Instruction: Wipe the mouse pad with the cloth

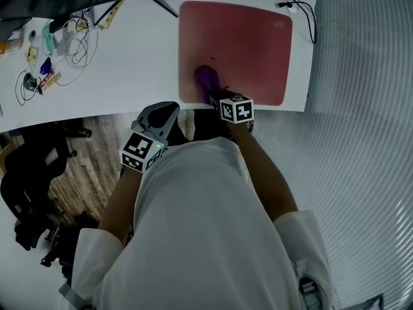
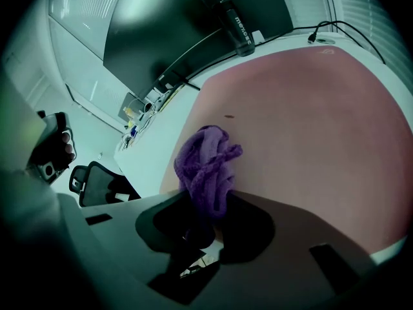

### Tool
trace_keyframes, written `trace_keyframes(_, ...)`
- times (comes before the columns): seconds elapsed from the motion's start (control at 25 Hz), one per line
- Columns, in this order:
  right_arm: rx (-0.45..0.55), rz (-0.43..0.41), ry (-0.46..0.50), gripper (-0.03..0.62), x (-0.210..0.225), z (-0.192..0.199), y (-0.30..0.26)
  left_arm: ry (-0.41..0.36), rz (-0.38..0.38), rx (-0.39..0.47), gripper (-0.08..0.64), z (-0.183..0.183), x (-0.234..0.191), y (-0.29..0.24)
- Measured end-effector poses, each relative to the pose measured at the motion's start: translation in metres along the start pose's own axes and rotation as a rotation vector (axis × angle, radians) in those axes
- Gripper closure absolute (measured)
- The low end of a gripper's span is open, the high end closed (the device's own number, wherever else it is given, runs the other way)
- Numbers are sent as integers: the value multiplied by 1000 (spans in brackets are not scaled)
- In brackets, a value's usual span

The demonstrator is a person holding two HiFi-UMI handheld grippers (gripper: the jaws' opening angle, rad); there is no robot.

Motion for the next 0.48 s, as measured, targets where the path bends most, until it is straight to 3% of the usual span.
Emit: trace_keyframes(0.48, 11, 12, -23, 471, 36, 1, 34, 17, -2, 6, 537, -12, 26, -28)
Point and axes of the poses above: the fingertips, and each gripper's own axes: y backward along the fingers, x to its right, z out of its underside, the point moved 9 cm from there along y, backward along the fingers, and after that the axes turned 6 degrees about -z, right-handed, at the moved point
